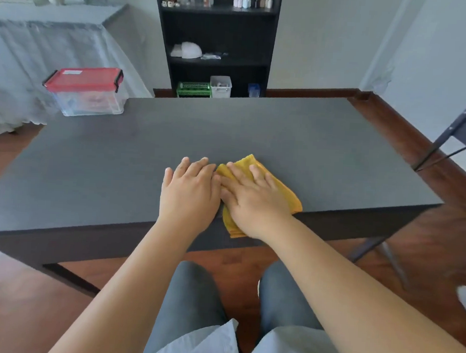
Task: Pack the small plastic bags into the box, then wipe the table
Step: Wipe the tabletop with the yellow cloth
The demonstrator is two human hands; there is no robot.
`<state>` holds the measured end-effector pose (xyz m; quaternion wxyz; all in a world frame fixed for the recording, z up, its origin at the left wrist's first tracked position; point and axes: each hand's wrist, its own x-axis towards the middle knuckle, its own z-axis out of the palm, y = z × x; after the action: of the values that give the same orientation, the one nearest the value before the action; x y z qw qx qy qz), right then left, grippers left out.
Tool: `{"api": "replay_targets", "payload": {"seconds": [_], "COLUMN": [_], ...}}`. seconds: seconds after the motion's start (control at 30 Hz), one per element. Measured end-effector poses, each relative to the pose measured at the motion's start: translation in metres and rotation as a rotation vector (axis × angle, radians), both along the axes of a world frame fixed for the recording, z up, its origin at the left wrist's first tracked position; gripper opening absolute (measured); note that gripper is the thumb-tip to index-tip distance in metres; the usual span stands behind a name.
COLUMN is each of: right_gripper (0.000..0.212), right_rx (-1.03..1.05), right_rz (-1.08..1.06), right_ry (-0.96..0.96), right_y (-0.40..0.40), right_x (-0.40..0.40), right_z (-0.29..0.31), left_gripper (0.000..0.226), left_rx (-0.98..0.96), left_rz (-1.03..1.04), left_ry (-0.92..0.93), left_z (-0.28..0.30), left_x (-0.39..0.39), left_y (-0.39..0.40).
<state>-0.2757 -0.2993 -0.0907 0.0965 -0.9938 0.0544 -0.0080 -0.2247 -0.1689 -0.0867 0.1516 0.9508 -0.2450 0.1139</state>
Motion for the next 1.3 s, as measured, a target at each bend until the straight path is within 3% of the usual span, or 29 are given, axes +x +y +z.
{"api": "replay_targets", "payload": {"seconds": [0.33,0.5,0.57,0.77,0.9,1.17,1.3], "right_gripper": [0.047,0.048,0.048,0.047,0.047,0.048,0.051], "right_rx": [0.016,0.006,-0.025,0.004,0.034,0.066,0.072], "right_rz": [-0.501,-0.658,-0.595,-0.025,0.086,-0.097,-0.358], "right_ry": [0.080,0.090,0.080,0.048,0.100,0.137,0.095], "right_y": [-0.195,-0.207,-0.179,-0.073,-0.068,-0.141,-0.207], "right_x": [-0.046,-0.070,-0.065,-0.004,0.056,0.132,0.119], "right_z": [0.007,0.002,0.001,0.000,0.009,0.018,0.021], "left_gripper": [0.047,0.049,0.049,0.048,0.048,0.054,0.053], "left_rx": [0.025,0.070,0.092,0.102,0.062,0.067,0.067], "left_rz": [-0.032,-0.024,-0.023,-0.003,0.031,0.044,0.044], "left_ry": [0.089,0.130,0.136,0.119,0.133,0.172,0.169], "left_z": [0.003,0.003,0.004,0.003,0.000,-0.003,-0.002], "left_x": [-0.002,0.006,0.012,0.024,0.023,0.026,0.025], "left_y": [-0.018,-0.022,-0.026,-0.032,-0.031,-0.031,-0.032]}}
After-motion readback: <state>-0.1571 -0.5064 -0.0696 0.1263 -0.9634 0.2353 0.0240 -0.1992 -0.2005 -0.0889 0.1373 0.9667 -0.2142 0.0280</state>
